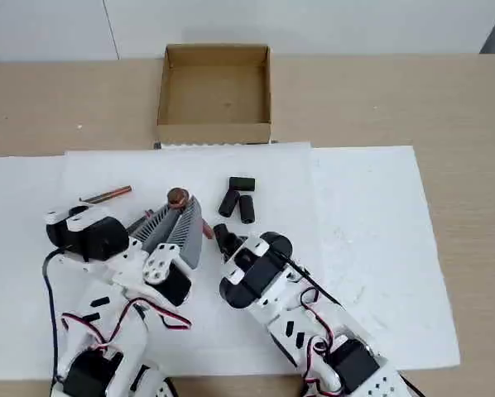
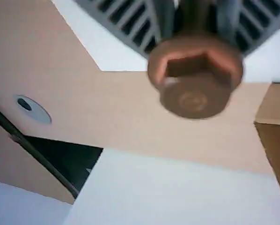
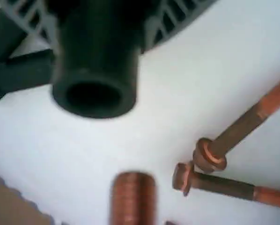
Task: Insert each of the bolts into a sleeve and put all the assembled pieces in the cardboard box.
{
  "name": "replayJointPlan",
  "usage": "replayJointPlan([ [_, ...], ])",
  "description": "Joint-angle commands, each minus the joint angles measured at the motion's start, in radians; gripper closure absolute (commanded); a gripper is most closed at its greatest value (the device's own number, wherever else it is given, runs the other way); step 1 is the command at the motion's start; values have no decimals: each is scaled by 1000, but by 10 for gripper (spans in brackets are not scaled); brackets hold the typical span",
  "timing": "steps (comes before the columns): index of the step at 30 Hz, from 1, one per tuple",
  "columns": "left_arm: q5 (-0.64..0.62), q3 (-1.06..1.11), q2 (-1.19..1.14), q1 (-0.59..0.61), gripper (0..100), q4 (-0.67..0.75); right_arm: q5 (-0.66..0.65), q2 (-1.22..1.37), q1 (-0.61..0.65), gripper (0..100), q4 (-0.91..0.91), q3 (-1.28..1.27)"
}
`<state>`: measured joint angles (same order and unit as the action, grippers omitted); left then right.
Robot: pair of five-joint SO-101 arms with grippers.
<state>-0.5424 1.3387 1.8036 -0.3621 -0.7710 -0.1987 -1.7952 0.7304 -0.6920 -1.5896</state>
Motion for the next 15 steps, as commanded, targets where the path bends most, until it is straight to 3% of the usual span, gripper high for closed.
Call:
replayJointPlan([
  [1, -5, -7, 9, -8, 995, 32, -9, -4, 7, 997, 28, 9],
  [15, -46, -1, 6, -49, 995, 34, -9, -4, 50, 997, 79, 12],
])
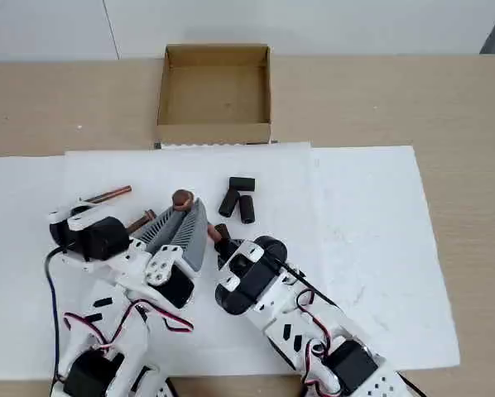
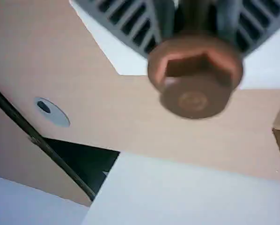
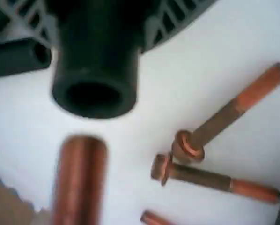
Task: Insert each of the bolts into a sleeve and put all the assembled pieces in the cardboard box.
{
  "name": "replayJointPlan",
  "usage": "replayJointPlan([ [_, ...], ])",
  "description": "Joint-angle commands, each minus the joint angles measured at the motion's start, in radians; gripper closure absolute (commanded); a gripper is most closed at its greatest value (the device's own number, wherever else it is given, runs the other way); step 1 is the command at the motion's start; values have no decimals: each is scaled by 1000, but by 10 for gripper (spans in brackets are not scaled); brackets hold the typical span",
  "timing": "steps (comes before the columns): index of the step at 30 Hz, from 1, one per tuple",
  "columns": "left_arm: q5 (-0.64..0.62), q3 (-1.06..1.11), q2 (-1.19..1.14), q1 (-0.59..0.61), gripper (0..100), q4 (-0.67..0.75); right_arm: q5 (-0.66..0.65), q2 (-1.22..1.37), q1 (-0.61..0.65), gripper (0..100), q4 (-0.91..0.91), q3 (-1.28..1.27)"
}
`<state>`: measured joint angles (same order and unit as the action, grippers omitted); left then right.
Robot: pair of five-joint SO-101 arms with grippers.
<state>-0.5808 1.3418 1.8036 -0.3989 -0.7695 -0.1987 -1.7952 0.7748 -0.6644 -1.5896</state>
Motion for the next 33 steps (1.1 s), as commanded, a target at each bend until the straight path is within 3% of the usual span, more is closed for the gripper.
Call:
replayJointPlan([
  [1, -8, -4, 6, -12, 995, 32, -14, -4, 5, 997, 59, 12],
  [15, -6, 50, 8, -15, 995, 25, -61, -4, 2, 997, 65, 51],
  [24, -2, 44, 9, -129, 995, -169, -61, -4, -1, 997, 65, 51],
  [33, 87, 44, 9, -126, 995, -222, -61, -4, -1, 997, 65, 51],
])
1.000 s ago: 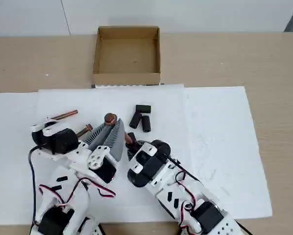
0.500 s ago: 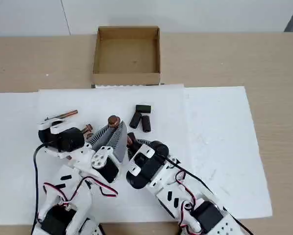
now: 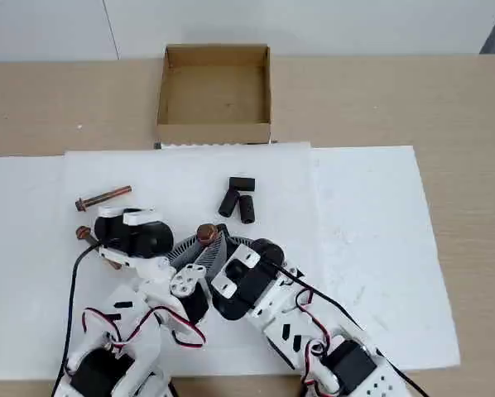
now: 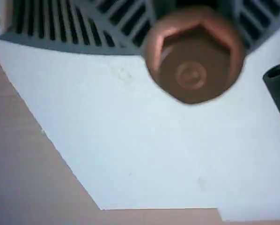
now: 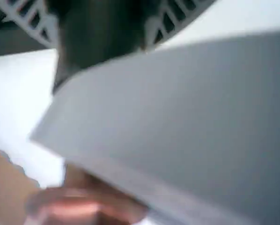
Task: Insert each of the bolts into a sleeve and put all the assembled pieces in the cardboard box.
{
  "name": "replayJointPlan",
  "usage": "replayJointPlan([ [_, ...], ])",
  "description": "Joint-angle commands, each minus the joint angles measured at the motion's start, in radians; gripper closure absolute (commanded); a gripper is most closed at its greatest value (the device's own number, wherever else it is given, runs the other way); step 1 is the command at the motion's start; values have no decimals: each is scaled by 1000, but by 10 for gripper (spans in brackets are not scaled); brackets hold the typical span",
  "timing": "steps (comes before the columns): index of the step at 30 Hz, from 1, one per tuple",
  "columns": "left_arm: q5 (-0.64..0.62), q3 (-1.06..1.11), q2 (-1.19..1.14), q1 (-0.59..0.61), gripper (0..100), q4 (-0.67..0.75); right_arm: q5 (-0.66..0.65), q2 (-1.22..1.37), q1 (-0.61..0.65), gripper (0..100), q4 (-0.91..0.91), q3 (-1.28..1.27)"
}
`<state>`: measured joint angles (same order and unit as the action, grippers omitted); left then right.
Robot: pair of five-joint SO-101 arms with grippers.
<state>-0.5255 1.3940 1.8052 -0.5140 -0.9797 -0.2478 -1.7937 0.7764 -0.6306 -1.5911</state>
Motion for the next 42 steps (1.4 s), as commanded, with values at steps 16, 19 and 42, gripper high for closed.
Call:
replayJointPlan([
  [16, 160, -7, 3, 63, 802, -14, -11, -5, -2, 997, 27, 43],
  [19, 190, -16, 3, 109, 797, -14, -11, -5, -2, 997, 24, 43],
  [42, 436, -257, 3, 287, 993, -72, -6, -5, -191, 997, 22, -18],
])
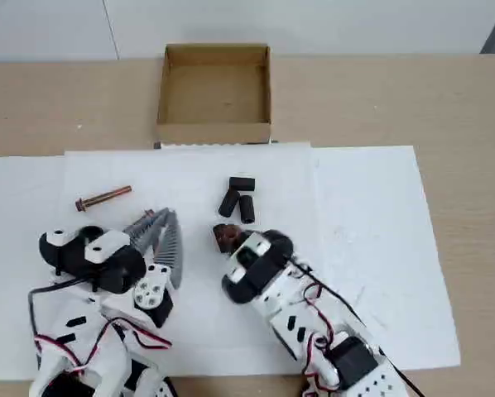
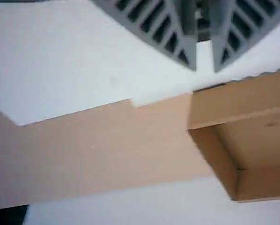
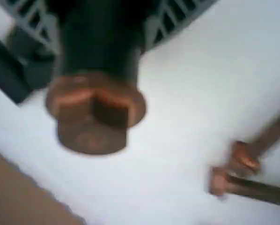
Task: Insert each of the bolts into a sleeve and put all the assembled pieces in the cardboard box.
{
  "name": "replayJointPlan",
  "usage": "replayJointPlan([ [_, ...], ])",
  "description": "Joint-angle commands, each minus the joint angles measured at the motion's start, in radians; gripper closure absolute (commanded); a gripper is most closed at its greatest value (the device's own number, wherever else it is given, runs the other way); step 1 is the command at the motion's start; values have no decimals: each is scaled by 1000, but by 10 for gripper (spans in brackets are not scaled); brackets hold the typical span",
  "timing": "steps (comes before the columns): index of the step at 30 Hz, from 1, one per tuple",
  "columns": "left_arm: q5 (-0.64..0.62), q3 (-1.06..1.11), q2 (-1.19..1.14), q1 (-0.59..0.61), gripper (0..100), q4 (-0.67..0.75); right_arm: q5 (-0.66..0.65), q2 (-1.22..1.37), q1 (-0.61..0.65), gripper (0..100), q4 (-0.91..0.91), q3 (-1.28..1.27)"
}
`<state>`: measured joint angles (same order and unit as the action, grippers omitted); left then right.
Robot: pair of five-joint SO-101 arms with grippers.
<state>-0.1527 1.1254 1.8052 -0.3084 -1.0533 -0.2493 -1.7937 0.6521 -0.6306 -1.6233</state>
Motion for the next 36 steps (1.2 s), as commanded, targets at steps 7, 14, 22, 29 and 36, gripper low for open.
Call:
replayJointPlan([
  [7, 222, 222, 8, 322, 993, 2, 147, 2, -209, 997, -81, 14],
  [14, 227, 398, 8, 322, 993, 3, 315, 7, -260, 997, -271, 118],
  [22, 227, 493, 8, 324, 993, 40, 328, 251, -259, 997, -282, 361],
  [29, 226, 527, 8, 331, 993, 71, 359, 828, -263, 997, -171, 798],
  [36, 230, 529, 8, 325, 993, 77, 347, 1340, -266, 996, -110, 1261],
])
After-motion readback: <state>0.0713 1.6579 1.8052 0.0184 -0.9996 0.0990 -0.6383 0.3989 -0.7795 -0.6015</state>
